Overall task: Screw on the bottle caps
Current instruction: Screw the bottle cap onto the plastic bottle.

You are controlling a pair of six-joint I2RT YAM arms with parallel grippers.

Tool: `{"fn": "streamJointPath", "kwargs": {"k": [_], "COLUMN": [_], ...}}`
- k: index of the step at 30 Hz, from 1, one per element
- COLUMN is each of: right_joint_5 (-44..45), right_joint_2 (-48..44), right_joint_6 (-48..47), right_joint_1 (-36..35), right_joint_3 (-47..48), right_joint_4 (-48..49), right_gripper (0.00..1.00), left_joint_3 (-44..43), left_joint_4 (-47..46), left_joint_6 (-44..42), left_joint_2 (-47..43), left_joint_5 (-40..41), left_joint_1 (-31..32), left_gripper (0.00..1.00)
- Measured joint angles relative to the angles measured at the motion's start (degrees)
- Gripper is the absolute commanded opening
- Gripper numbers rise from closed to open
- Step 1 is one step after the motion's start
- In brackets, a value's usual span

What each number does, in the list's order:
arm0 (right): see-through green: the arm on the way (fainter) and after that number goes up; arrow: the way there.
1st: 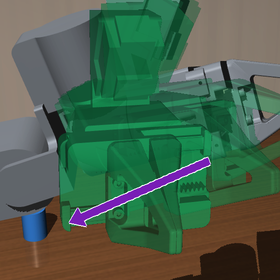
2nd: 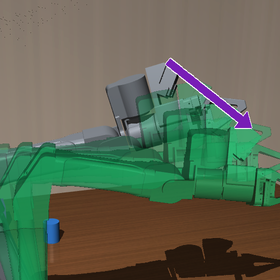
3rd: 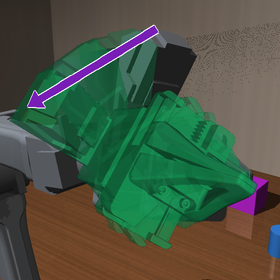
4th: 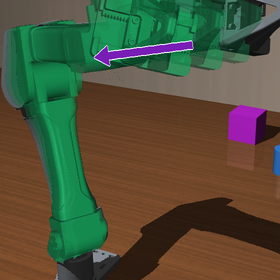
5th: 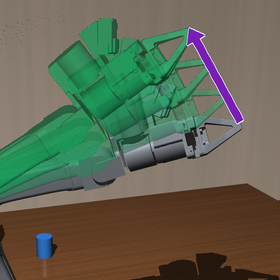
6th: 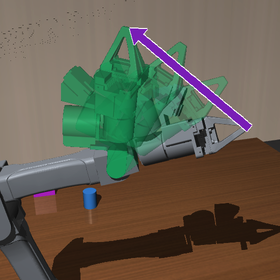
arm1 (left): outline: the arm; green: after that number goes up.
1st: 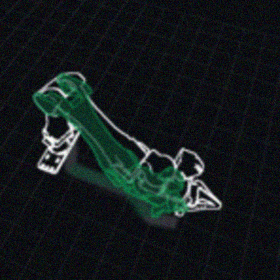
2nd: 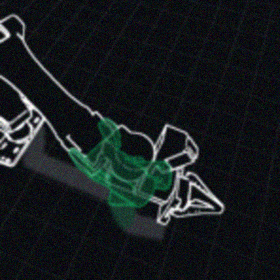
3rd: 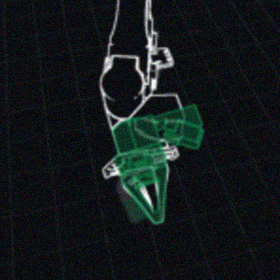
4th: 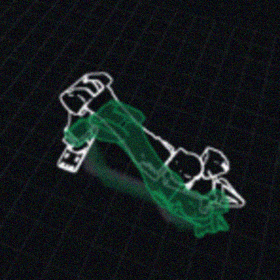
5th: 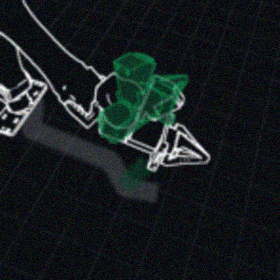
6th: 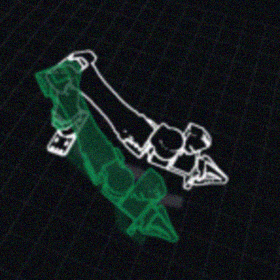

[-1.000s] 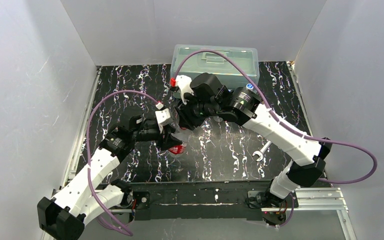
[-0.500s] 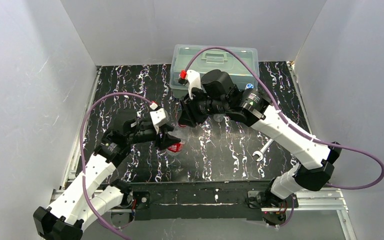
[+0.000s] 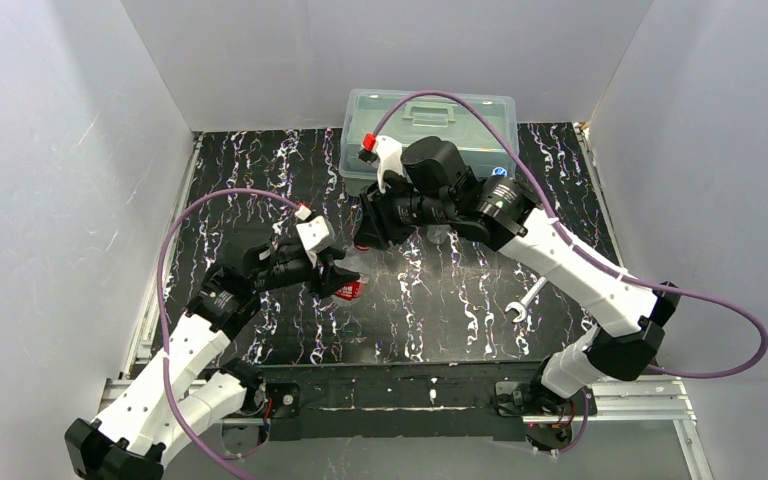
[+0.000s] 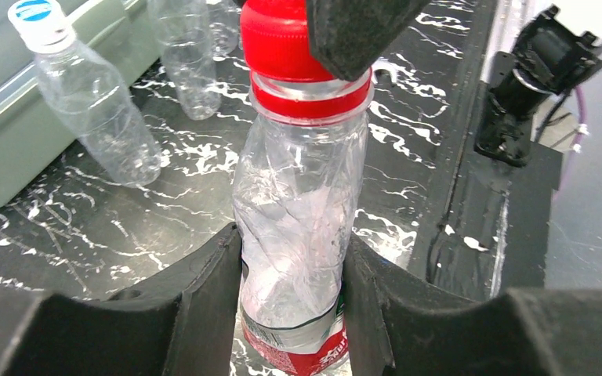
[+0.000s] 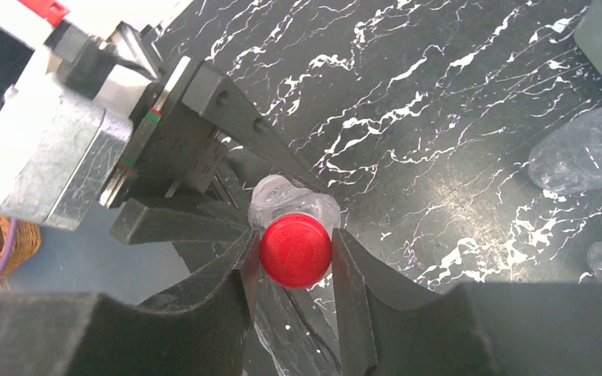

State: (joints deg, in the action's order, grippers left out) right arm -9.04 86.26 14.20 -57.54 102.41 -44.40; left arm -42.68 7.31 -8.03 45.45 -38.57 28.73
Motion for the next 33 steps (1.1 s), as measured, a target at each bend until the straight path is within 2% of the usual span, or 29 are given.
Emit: {"fn": "streamJointPath", "kwargs": {"k": [13, 21, 28, 33], "right_joint_5": [11.9, 15.9, 17.4, 18.3], "right_joint_2": [7.3, 10.3, 10.3, 10.1], "right_joint_6": [13.8, 18.0, 18.9, 18.9], "right_joint_1": [0.4, 0.5, 0.5, 0.0], "right_joint_3": [4.1, 6.8, 8.5, 8.8], "right_joint_4": [0.0, -0.1, -0.5, -1.8], "right_gripper": [0.34, 0.38, 0.52, 0.71], "left_joint_3": [0.0, 0.0, 0.0, 0.0], "left_joint_4": [-0.3, -1.6, -4.0, -6.9], "left_joint_6": [-1.4, -2.0, -2.0, -1.8], "left_joint_2": [2.3, 3.6, 3.6, 3.6], "left_joint_5": [16.2, 20.6, 20.9, 20.8], "left_joint_1": [0.2, 0.2, 0.2, 0.2], "left_gripper": [0.00, 0.00, 0.00, 0.00]}}
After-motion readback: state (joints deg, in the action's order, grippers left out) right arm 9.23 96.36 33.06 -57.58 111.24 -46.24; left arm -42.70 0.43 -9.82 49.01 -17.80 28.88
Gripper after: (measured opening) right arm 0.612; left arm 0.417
